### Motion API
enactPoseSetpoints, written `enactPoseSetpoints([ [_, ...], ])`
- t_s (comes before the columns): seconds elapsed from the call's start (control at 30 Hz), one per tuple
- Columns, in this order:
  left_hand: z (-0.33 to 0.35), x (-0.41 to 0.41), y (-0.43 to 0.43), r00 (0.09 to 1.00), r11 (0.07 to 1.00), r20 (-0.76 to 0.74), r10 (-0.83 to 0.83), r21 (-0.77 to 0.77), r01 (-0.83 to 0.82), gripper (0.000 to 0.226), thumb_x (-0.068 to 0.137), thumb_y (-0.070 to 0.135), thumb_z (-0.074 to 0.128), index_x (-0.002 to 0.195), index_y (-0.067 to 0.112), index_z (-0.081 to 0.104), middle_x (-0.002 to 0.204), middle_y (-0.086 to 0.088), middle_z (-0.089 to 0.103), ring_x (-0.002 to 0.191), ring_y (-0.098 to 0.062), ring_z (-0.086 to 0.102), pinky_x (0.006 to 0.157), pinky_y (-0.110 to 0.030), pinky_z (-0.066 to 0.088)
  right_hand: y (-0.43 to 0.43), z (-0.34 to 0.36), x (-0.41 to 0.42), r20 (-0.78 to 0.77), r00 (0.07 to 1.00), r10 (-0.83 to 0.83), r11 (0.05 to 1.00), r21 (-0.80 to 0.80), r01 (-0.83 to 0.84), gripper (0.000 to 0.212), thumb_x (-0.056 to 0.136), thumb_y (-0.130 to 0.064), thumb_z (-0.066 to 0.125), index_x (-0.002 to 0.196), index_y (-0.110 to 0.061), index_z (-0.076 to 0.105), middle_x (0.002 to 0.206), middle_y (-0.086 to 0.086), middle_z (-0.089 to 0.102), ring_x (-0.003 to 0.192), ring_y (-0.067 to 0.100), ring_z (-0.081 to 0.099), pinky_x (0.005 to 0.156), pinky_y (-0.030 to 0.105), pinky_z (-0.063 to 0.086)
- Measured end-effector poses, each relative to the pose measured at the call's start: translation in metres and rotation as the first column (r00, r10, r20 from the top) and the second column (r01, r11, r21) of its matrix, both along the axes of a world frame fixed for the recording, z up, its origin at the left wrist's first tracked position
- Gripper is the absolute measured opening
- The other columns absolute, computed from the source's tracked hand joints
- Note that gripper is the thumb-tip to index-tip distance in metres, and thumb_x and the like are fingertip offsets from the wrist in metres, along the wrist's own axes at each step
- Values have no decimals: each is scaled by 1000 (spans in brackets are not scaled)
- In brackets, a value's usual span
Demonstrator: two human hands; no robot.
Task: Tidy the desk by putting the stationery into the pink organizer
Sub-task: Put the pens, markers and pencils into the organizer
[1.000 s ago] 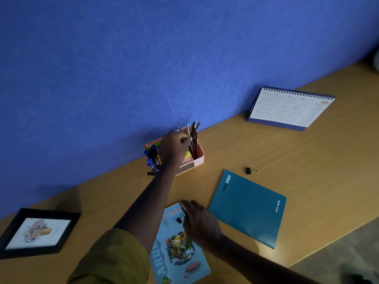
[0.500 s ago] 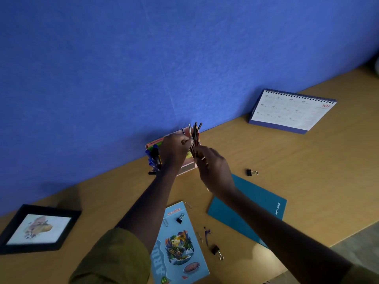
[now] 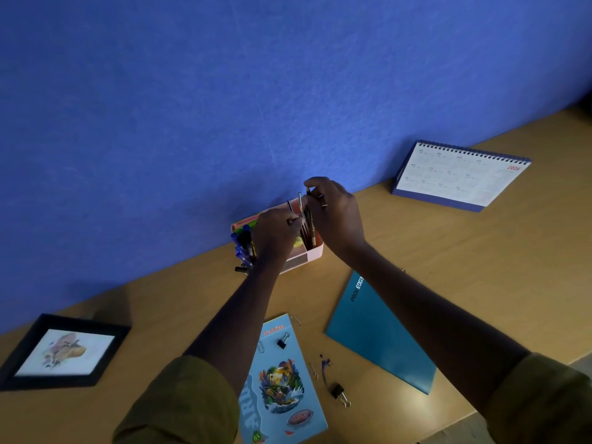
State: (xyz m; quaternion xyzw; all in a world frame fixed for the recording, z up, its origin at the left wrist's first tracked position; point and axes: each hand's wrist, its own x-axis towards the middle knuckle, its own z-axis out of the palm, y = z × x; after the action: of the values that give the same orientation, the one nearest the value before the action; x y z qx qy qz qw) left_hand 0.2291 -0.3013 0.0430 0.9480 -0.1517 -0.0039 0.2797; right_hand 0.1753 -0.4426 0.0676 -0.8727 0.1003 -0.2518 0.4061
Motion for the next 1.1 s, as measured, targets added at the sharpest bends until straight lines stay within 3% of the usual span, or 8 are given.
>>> enactPoseSetpoints([
  [0.27,7,-10,16,995,979,10,103,-179,-99,25,98,31,71,87,11,81,69,4,70,61,-11,63,53,-20,33,1,-29,14,-55,998,38,992,-115,-44,20,104,-18,61,123,-19,64,101,3,74,81,17,70,62,43,59],
  [0.57,5,-101,80,955,875,-87,284,-385,-295,11,97,30,78,93,21,83,75,13,74,67,-3,68,56,-10,44,5,-56,16,-135,990,52,985,-155,-72,12,103,-17,59,114,-17,64,92,4,73,78,20,70,62,44,60],
  [0.73,-25,-162,124,845,792,-304,439,-313,-524,10,92,31,82,83,26,84,66,13,72,60,-5,64,56,-27,48,12,-60,20,-193,980,40,982,-173,-74,22,95,-13,64,117,-15,69,95,9,76,83,29,72,65,43,60],
  [0.8,-36,-183,139,796,769,-354,491,-254,-587,12,91,31,82,80,26,83,65,14,71,61,-4,65,55,-27,46,13,-63,21,-213,976,54,980,-178,-93,23,94,-12,64,116,-17,69,97,7,76,84,28,72,66,44,60],
  [0.97,-52,-226,166,724,741,-418,549,-157,-653,17,88,36,83,74,28,79,67,15,72,67,-2,67,58,-30,48,16,-64,18,-208,976,65,973,-202,-107,16,98,-12,61,112,-18,67,96,6,76,83,25,72,64,44,60],
  [1.1,-64,-249,180,677,725,-468,568,-104,-680,12,88,34,84,78,27,81,70,19,75,68,2,69,64,-32,58,16,-55,11,-159,985,74,974,-199,-105,19,99,-7,59,112,-12,72,92,9,76,77,25,70,61,34,54],
])
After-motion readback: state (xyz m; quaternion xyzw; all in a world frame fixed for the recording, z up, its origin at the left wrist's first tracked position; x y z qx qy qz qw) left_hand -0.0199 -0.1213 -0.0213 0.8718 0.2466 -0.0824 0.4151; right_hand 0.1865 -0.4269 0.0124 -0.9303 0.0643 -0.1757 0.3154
